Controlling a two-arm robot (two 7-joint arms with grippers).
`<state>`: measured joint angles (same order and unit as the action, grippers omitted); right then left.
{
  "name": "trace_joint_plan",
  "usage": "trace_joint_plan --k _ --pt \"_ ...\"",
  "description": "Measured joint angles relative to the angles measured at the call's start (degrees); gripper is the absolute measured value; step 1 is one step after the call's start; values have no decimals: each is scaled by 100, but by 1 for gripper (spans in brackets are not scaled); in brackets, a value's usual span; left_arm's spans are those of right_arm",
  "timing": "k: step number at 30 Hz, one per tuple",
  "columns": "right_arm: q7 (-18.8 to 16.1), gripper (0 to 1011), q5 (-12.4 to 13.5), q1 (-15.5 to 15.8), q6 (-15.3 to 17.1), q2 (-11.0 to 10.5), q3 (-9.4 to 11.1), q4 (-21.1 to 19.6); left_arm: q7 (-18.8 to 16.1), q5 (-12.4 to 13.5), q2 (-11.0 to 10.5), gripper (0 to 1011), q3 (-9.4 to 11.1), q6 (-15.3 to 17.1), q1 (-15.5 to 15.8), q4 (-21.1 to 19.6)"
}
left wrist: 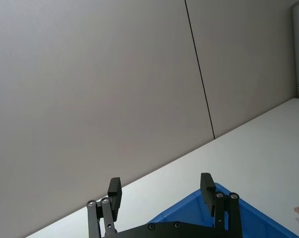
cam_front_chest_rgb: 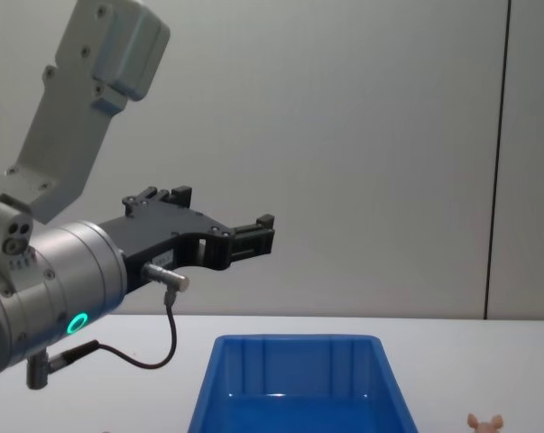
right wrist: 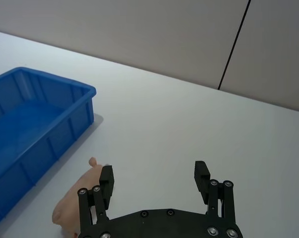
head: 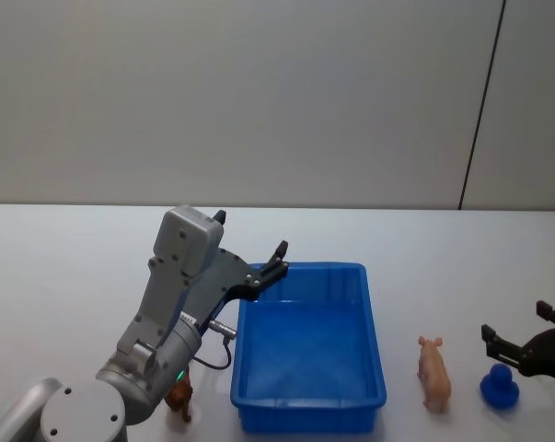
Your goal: Pick up the two dolls from the table and place them into the box.
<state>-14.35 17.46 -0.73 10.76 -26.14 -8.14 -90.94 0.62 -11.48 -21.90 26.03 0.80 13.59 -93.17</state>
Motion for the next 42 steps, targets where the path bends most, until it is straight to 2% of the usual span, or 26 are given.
trace_joint_plan --k 20,33,42 --pt "-592 1000 -76 -357 496 78 -100 712 0 0 0 1001 0 0 0 0" --pt "-838 1001 -99 -468 771 102 -151 988 0 0 0 1001 0 0 0 0" --pt "-922 806 -102 -527 860 118 -177 1128 0 0 0 1001 0 0 0 0"
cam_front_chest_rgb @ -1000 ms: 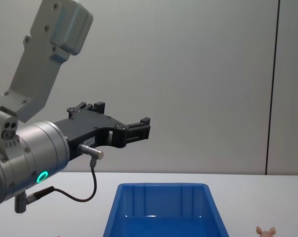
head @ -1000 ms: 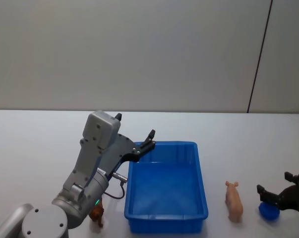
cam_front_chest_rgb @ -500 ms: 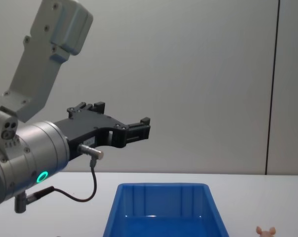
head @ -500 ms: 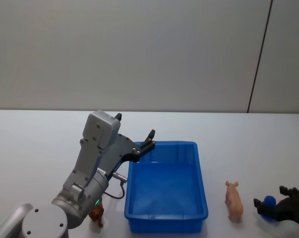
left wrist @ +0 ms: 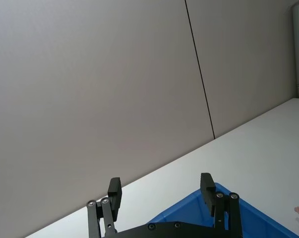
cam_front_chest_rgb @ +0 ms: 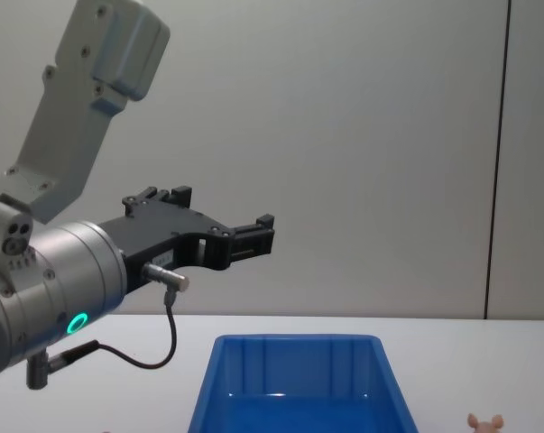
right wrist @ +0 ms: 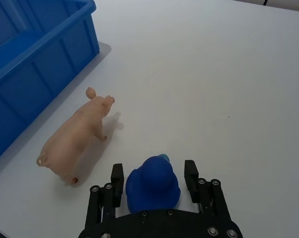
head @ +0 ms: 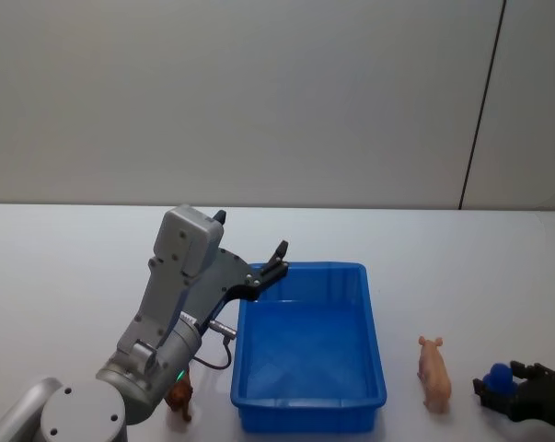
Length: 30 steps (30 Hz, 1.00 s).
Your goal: Pick up the two dolls from the table and place them into the box.
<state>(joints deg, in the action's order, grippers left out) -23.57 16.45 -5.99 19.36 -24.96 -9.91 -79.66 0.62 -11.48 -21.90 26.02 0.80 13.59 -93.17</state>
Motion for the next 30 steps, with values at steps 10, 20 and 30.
trace_joint_plan --k 10,20,30 --pt "-26 516 -12 -60 -107 35 -37 87 0 0 0 1001 0 0 0 0" --pt "-8 428 -76 -134 -362 90 -81 119 0 0 0 1001 0 0 0 0" --pt "33 373 -113 -234 -665 145 -107 -23 0 0 0 1001 0 0 0 0"
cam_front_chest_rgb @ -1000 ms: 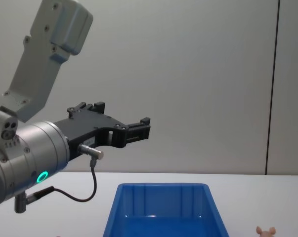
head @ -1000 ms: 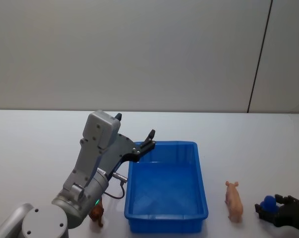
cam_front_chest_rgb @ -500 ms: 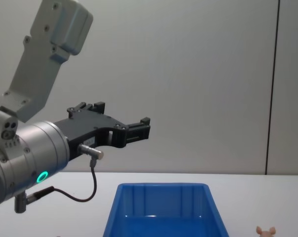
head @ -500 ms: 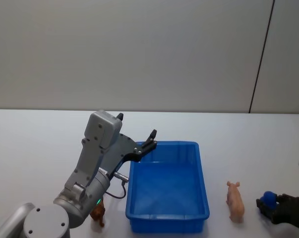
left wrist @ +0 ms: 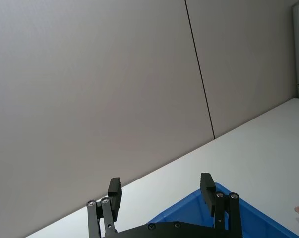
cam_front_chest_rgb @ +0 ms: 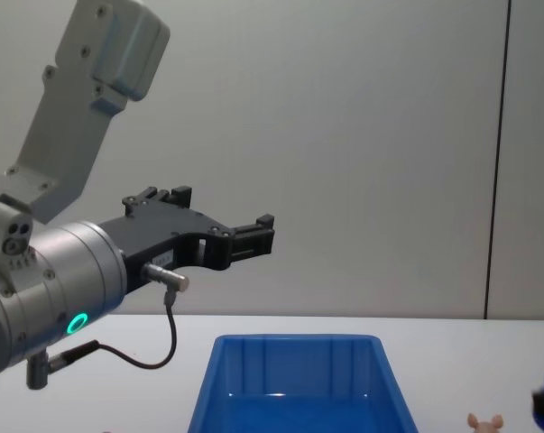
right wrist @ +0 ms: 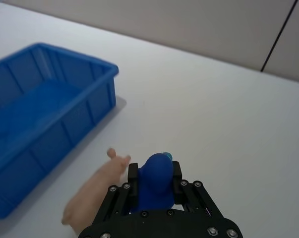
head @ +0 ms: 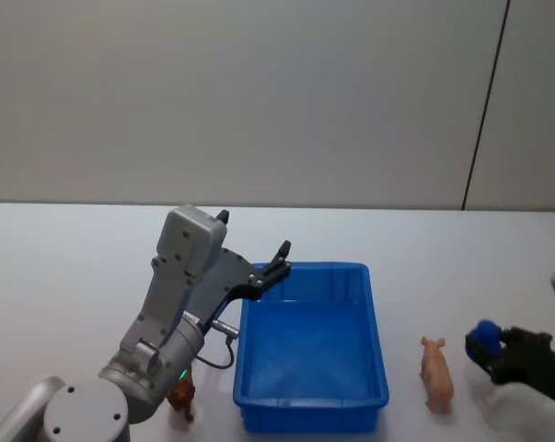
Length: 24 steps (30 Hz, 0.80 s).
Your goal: Pick up the two dolls from the table and place them into the box.
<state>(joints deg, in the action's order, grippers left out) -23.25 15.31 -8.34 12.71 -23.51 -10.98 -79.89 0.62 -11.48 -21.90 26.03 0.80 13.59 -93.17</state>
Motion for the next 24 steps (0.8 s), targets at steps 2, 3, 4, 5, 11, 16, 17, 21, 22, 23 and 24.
trace_joint_plan --k 2,3,4,5,11,16,17,21,22,23,24 --pt "-7 358 -4 -46 -82 23 -11 -73 0 0 0 1001 0 0 0 0" --pt "-16 346 -5 -63 -94 32 -16 -96 0 0 0 1001 0 0 0 0" --pt "-46 343 -10 -98 -136 52 -28 -139 0 0 0 1001 0 0 0 0" --pt "-62 337 -13 -115 -152 62 -35 -159 0 0 0 1001 0 0 0 0" --pt "-255 298 -66 -301 -240 191 -129 -314 0 0 0 1001 0 0 0 0" --pt "-437 274 -138 -439 -254 315 -238 -378 0 0 0 1001 0 0 0 0" --pt "-501 265 -166 -480 -253 360 -281 -390 0 0 0 1001 0 0 0 0" --pt "-635 244 -256 -582 -208 497 -415 -394 0 0 0 1001 0 0 0 0" --pt "-667 240 -283 -600 -194 527 -445 -390 0 0 0 1001 0 0 0 0" --pt "-689 235 -304 -616 -183 553 -472 -382 0 0 0 1001 0 0 0 0" --pt "-723 225 -352 -649 -163 613 -534 -352 0 0 0 1001 0 0 0 0"
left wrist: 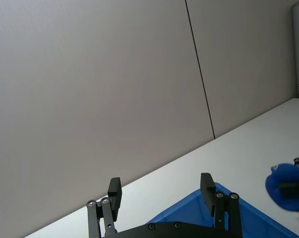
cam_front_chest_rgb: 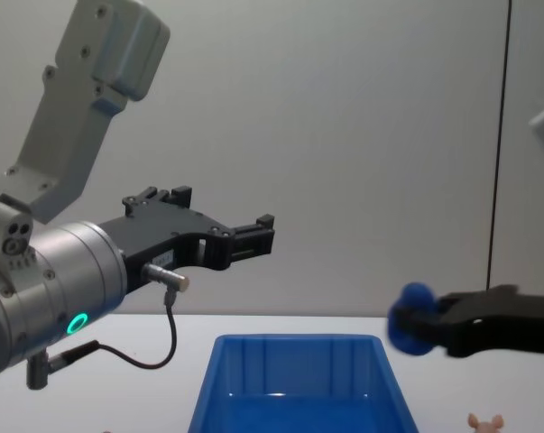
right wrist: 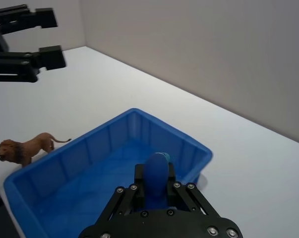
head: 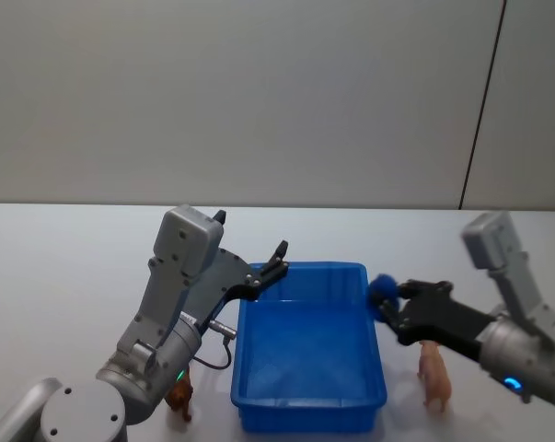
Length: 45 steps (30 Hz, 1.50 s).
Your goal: Pick up the two dolls from the table and place them into the box.
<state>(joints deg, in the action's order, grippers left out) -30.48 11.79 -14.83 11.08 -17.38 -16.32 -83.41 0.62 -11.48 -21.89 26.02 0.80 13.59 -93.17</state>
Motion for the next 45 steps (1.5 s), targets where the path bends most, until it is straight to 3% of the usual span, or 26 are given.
trace_joint_plan --k 7,15,24,34,45 --pt "-96 201 -221 -103 49 218 -239 151 0 0 0 1001 0 0 0 -1" --pt "-123 461 -397 -167 59 374 -428 310 0 0 0 1001 0 0 0 0" --pt "19 744 -427 -170 -45 407 -476 352 0 0 0 1001 0 0 0 -1" --pt "346 1001 -247 -24 -189 248 -354 203 0 0 0 1001 0 0 0 0" --pt "777 1003 103 279 -118 -76 -114 -65 0 0 0 1001 0 0 0 0"
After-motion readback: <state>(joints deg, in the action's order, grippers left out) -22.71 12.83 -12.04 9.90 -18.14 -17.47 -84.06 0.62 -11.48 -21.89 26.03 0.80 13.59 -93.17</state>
